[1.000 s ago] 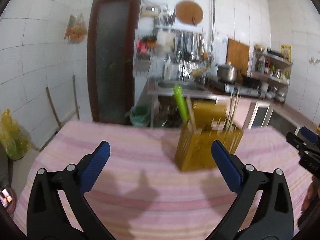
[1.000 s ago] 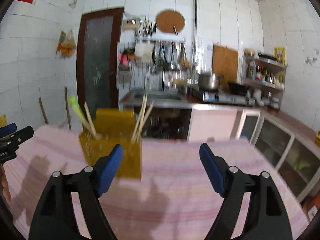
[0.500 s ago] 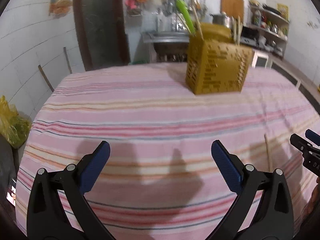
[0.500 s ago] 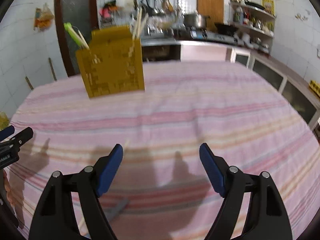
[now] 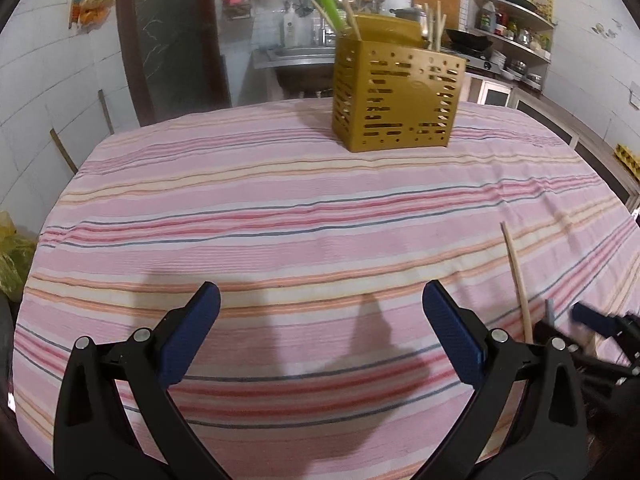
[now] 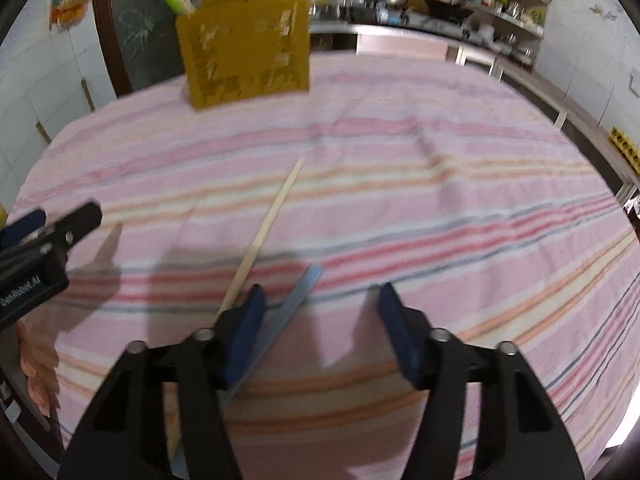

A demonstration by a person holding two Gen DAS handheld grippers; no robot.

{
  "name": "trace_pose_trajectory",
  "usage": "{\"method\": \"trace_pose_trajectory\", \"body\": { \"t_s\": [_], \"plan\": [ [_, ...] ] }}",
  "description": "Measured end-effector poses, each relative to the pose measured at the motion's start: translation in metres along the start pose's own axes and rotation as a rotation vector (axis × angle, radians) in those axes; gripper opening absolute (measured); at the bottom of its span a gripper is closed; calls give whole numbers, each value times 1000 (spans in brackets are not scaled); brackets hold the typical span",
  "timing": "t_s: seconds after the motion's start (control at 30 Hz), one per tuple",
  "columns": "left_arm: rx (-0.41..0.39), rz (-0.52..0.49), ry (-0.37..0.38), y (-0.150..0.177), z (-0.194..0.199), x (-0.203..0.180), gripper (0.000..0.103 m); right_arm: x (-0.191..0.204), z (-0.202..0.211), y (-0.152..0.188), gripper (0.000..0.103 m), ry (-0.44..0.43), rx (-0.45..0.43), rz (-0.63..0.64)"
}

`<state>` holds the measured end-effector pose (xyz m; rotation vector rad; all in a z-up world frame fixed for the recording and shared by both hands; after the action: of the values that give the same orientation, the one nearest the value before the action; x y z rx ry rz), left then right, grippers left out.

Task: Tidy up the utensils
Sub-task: 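Grasp the grey-blue knife with the right tool while the left tool grasps a chopstick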

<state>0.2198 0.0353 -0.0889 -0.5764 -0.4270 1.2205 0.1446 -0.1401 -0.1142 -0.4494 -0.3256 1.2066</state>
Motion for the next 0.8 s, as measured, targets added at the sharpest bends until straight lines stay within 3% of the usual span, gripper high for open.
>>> {"method": "trace_pose_trajectory", "body": {
  "t_s": [0.07,0.13,0.23,0.4,0.6,0.8],
  "plan": [
    [-4,-9,-2,0,3,-1,98,4,1,2,45,19,-1,0],
    [-12,-22,-7,0,5,-3,98,9,0,1,23,-6,4,0],
    [-15,-32,-11,2,6,-6,98,8,0,-2,16,-24,-3,10],
    [8,-24,-14,3,-1,-5,98,-13,-3,-13,9,-79,-4,11],
    [75,94,39,-2,-10,-8,98,-52,-17,-34,8,-106,0,41],
    [93,107,2,-10,-13,-36,98,-82,-25,-59,7,-199,10,24]
  ]
}}
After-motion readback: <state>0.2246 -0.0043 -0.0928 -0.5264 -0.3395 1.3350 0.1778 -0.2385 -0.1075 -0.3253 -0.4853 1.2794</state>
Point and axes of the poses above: each gripper's, at about its wrist camera, not at the fingertips, and z roughly against the way its jaws point, x to its left, y to its underside, the point moved 9 cm from there along -z, roughly the way its jaws point, and after that the axes turned 7 degrees about x, right-handed, at the moved point
